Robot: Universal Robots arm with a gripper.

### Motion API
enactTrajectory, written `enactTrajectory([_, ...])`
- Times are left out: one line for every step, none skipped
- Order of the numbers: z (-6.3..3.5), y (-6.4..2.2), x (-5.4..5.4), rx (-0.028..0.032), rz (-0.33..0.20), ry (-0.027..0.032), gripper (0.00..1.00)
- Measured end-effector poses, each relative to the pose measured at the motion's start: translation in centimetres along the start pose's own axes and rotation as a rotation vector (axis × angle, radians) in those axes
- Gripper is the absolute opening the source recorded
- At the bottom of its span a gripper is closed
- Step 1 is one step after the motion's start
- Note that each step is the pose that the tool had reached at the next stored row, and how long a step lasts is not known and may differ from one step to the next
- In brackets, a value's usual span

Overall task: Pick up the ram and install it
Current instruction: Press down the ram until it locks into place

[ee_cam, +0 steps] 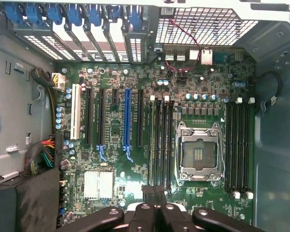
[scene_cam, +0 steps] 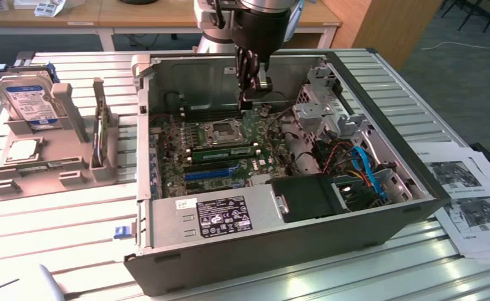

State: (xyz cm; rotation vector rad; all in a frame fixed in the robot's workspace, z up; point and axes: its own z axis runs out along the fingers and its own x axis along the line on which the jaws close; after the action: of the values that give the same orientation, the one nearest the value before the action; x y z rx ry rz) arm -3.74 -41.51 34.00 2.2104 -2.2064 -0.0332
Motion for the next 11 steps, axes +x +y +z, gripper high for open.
enactTrajectory([0.0,0.0,0.0,0.0,0.0,0.0,0.1])
enactTrajectory([0.0,0.0,0.0,0.0,0.0,0.0,0.1])
enactTrajectory([0.0,0.0,0.0,0.0,0.0,0.0,0.1])
enactTrajectory([0.0,0.0,0.0,0.0,0.0,0.0,0.1])
enactTrajectory([0.0,0.0,0.0,0.0,0.0,0.0,0.1])
enactTrajectory([0.0,0.0,0.0,0.0,0.0,0.0,0.1])
enactTrajectory([0.0,0.0,0.0,0.0,0.0,0.0,0.1])
enactTrajectory([0.0,0.0,0.0,0.0,0.0,-0.0001,0.1])
enactTrajectory([0.0,0.0,0.0,0.0,0.0,-0.0001,0.1])
enactTrajectory([0.0,0.0,0.0,0.0,0.0,0.0,0.1])
enactTrajectory([0.0,0.0,0.0,0.0,0.0,0.0,0.1])
